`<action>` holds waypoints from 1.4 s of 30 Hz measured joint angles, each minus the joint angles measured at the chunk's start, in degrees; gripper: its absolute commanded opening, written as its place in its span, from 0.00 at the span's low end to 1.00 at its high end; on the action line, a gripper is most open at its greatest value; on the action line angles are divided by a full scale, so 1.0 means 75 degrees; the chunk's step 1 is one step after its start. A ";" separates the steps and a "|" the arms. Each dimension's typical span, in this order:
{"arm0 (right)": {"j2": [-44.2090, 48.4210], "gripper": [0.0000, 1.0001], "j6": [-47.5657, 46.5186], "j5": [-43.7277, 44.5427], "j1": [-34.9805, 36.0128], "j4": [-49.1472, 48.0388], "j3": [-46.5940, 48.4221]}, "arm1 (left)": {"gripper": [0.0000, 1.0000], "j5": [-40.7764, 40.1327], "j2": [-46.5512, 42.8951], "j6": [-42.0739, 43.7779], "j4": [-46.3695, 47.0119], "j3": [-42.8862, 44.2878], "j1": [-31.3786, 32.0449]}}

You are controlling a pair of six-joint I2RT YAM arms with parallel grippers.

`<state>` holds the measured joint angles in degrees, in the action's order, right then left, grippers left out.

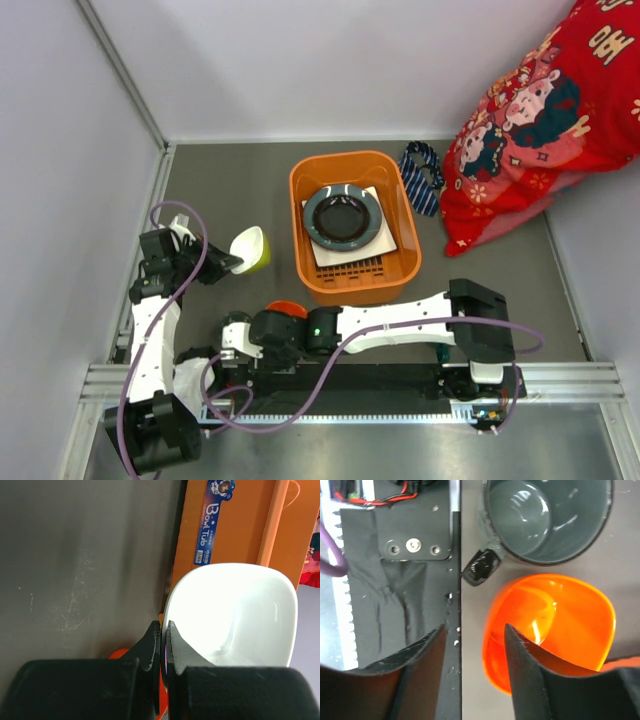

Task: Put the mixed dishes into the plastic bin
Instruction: Pick up the bowl from the center of the board.

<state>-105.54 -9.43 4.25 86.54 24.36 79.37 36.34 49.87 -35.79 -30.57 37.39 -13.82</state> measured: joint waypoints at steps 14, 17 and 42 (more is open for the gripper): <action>-0.0268 0.38 0.0006 -0.0029 -0.0353 -0.0280 -0.0189 | 0.00 0.0003 0.0000 0.0000 0.0000 0.0000 0.0000; -0.0344 0.34 0.0009 -0.0087 -0.0364 -0.0277 -0.0239 | 0.00 0.0000 0.0000 0.0000 -0.0003 0.0000 0.0000; -0.0318 0.00 0.0259 -0.0318 -0.0379 0.0029 -0.0277 | 0.00 -0.0038 0.0000 0.0003 -0.0006 0.0000 0.0000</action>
<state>-107.92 -7.49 1.87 83.70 24.58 77.30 36.05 49.87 -35.77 -30.61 37.39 -13.82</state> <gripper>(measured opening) 0.033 0.038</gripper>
